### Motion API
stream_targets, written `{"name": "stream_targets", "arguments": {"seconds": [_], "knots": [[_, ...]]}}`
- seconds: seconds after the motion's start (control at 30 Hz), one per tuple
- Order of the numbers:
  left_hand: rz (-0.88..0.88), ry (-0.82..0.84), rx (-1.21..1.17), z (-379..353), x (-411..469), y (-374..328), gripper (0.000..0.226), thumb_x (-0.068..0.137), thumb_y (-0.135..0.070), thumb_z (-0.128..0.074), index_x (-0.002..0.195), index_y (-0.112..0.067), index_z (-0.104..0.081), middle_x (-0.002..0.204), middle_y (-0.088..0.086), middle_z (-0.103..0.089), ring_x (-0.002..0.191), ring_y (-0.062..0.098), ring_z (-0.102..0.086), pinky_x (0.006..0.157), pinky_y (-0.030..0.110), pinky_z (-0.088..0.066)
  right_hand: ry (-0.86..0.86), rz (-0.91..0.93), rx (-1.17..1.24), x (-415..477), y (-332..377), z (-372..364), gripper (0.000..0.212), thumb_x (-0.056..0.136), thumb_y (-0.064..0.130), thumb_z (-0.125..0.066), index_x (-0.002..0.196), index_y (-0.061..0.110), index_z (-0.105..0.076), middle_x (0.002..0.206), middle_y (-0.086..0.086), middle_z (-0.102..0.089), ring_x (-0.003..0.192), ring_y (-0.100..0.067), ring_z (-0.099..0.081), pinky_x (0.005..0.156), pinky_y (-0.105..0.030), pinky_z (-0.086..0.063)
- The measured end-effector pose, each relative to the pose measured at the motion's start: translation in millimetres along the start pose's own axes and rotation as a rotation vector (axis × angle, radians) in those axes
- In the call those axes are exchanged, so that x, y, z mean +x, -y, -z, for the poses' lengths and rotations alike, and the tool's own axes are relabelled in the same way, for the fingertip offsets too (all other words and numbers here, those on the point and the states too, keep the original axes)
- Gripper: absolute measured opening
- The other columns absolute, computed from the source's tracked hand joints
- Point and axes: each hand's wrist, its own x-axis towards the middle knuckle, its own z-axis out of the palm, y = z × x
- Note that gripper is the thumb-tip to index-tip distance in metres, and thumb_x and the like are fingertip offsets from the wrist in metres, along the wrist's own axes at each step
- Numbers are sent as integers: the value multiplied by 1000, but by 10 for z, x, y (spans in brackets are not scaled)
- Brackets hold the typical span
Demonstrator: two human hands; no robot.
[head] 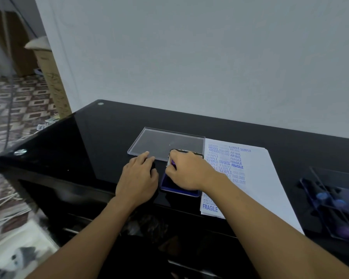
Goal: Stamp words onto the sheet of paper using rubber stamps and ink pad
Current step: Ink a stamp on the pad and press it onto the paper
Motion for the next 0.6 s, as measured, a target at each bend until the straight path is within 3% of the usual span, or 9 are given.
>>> {"name": "stream_targets", "arguments": {"seconds": [0.17, 0.6], "knots": [[1, -14, 8, -26, 5, 12, 43, 100, -28, -42, 142, -18, -48, 157, 2, -34, 140, 24, -35, 111, 42, -32, -61, 14, 4, -30, 7, -82, 15, 95, 29, -46, 89, 17, -41, 76, -3, -50, 73, -28, -50, 63, -36, -41], [-3, -26, 20, -51, 13, 18, 40, 100, -29, -42, 136, -18, -53, 157, 1, -34, 139, 23, -35, 111, 42, -32, -118, -4, 10, 7, -26, -156, 14, 92, 29, -50, 89, 17, -42, 75, -5, -56, 70, -28, -54, 58, -36, -45]]}}
